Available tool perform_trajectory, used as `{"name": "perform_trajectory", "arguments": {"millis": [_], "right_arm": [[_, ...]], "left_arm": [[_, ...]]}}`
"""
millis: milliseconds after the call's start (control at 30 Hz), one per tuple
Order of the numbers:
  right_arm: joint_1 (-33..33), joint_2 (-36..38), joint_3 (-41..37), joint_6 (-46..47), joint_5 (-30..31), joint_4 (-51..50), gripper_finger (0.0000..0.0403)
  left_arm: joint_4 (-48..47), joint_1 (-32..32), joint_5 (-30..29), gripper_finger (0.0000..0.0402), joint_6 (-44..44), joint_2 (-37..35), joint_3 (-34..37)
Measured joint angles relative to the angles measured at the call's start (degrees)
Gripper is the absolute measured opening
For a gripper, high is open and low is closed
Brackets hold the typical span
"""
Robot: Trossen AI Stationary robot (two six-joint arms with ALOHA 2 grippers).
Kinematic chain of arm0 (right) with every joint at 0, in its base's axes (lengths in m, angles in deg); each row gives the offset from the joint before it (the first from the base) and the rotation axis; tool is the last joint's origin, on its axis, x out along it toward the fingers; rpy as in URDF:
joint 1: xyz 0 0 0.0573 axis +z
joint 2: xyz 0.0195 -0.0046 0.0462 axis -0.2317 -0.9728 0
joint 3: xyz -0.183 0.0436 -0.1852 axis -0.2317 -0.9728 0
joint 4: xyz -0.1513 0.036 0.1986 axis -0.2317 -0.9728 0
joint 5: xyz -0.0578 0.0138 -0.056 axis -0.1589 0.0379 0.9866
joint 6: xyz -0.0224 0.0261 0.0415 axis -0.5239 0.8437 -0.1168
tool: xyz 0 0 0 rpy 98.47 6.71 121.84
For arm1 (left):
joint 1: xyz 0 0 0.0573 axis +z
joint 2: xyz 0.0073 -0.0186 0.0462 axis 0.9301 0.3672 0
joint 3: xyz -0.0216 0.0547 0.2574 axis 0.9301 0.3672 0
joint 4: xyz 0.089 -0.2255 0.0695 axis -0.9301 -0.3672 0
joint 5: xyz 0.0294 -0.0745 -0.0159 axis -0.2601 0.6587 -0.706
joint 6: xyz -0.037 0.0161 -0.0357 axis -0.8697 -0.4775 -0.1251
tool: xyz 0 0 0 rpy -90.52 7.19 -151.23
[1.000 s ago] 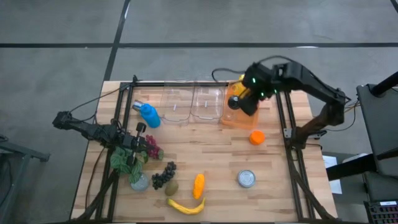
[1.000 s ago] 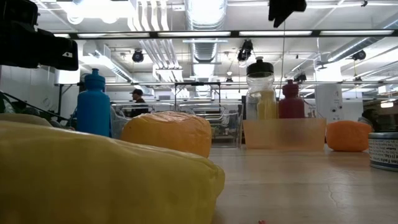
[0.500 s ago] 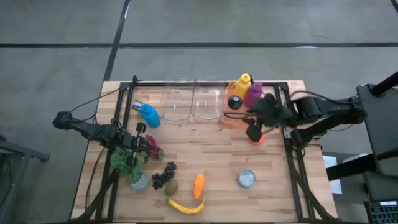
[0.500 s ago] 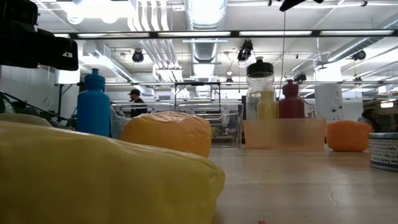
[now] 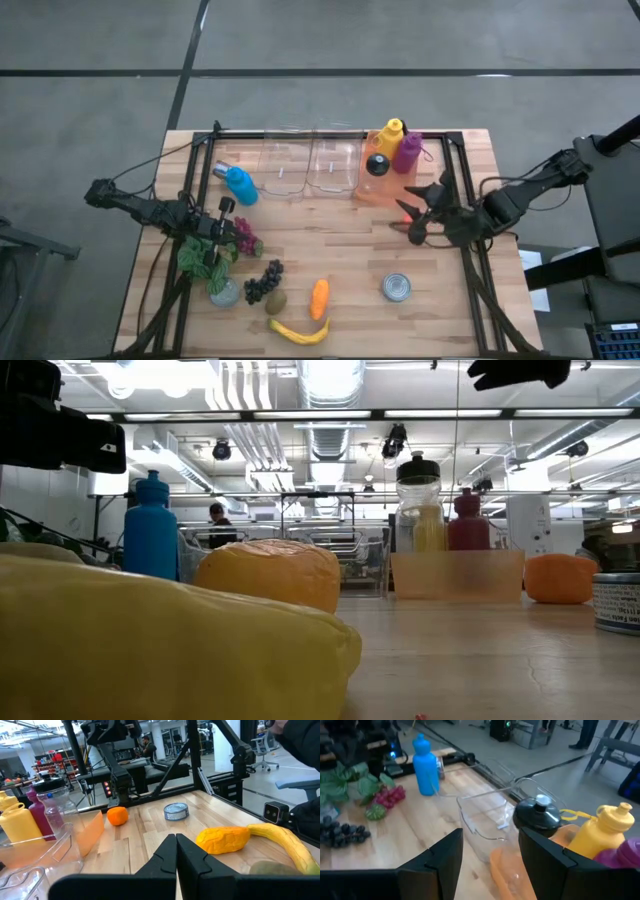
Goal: Pick & Place Food Item
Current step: Put the blue water bottle into the orange bin
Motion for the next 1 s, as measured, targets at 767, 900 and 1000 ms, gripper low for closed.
{"name": "perform_trajectory", "arguments": {"millis": [767,900,1000], "right_arm": [[-0.3,29.8,-26.5,-30.7,-10.1,32.3,0.019],[-0.3,30.2,-27.1,-31.0,-10.0,32.3,0.019],[-0.3,30.1,-27.0,-31.6,-9.9,32.5,0.019]], "left_arm": [[0.0,0.0,0.0,0.0001,0.0,0.0,0.0],[0.0,0.0,0.0,0.0001,0.0,0.0,0.0],[0.0,0.0,0.0,0.0001,0.0,0.0,0.0]]}}
